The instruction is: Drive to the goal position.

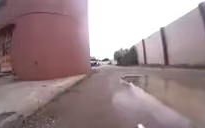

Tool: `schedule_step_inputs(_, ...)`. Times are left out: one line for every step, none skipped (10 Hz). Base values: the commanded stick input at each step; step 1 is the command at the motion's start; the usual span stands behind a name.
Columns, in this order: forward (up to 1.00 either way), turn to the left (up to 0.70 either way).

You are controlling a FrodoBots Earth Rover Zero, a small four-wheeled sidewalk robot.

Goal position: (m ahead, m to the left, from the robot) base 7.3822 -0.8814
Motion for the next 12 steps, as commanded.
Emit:
schedule_step_inputs(0.7, 0.0)
schedule_step_inputs(0.7, 0.0)
schedule_step_inputs(0.7, 0.0)
schedule_step_inputs(0.7, 0.0)
schedule_step_inputs(0.7, 0.0)
schedule_step_inputs(0.7, 0.0)
schedule_step_inputs(0.7, 0.0)
schedule_step_inputs(0.7, 0.0)
schedule_step_inputs(0.7, 0.0)
schedule_step_inputs(0.7, 0.0)
schedule_step_inputs(0.7, 0.0)
schedule_step_inputs(0.7, 0.0)
